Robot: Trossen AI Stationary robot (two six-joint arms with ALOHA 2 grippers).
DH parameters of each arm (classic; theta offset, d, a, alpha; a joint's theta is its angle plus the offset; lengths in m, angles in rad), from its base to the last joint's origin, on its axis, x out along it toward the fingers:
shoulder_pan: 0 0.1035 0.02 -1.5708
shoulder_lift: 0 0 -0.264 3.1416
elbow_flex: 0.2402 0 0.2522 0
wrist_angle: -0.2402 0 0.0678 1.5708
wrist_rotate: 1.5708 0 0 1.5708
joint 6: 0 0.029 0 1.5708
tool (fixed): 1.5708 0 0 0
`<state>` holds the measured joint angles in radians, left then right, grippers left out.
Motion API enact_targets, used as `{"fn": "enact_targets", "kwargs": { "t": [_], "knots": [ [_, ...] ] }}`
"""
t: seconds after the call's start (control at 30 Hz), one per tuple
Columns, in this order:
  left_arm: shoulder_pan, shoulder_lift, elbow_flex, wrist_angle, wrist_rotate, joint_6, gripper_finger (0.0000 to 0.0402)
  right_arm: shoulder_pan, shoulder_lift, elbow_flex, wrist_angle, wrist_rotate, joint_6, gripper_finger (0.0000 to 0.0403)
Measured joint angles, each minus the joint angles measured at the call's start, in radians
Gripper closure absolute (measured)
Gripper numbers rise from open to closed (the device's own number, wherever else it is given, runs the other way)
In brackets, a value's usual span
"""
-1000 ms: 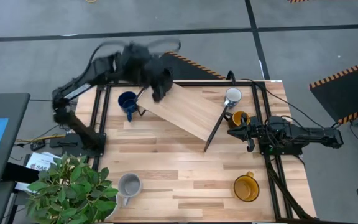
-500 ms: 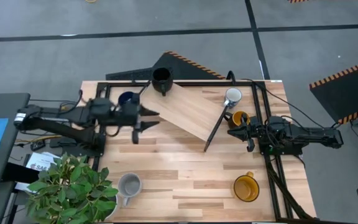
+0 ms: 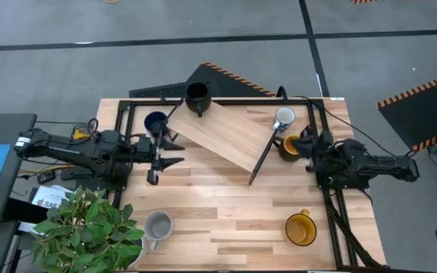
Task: Place coffee mugs
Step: Put the blue-white mug on the shelf
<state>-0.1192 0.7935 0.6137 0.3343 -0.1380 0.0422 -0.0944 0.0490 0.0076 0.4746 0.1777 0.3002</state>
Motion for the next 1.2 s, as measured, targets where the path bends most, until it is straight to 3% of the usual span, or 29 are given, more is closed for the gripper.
{"fn": "enact_targets", "kwargs": {
  "t": [0.07, 0.17, 0.33, 0.43, 0.53, 0.67, 0.97, 1.2],
  "knots": [
    [0.000, 0.005, -0.020, -0.006, -0.001, -0.001, 0.0262, -0.013, 0.025, 0.023, 0.009, 0.116, -0.017, 0.0347],
    [0.000, 0.005, -0.035, -0.009, -0.001, -0.013, 0.0262, -0.036, 0.102, 0.105, -0.082, 0.205, -0.018, 0.0346],
    [0.000, 0.005, -0.044, 0.005, 0.013, -0.046, 0.0262, -0.101, 0.296, 0.338, -0.512, 0.434, -0.009, 0.0328],
    [0.000, 0.004, -0.044, -0.015, 0.031, -0.072, 0.0262, -0.173, 0.411, 0.477, -0.771, 0.562, 0.108, 0.0303],
    [0.000, 0.005, -0.044, -0.038, 0.048, -0.093, 0.0262, -0.270, 0.521, 0.566, -0.967, 0.550, 0.219, 0.0275],
    [-0.006, 0.005, -0.044, -0.043, 0.052, -0.095, 0.0262, -0.421, 0.656, 0.612, -1.086, 0.451, 0.296, 0.0242],
    [-0.008, 0.005, -0.044, -0.033, 0.047, -0.092, 0.0262, -0.708, 0.904, 0.663, -1.061, 0.216, 0.245, 0.0204],
    [-0.008, 0.005, -0.044, -0.048, 0.047, -0.091, 0.0262, -0.745, 1.012, 0.666, -1.051, 0.216, 0.275, 0.0204]
  ]
}}
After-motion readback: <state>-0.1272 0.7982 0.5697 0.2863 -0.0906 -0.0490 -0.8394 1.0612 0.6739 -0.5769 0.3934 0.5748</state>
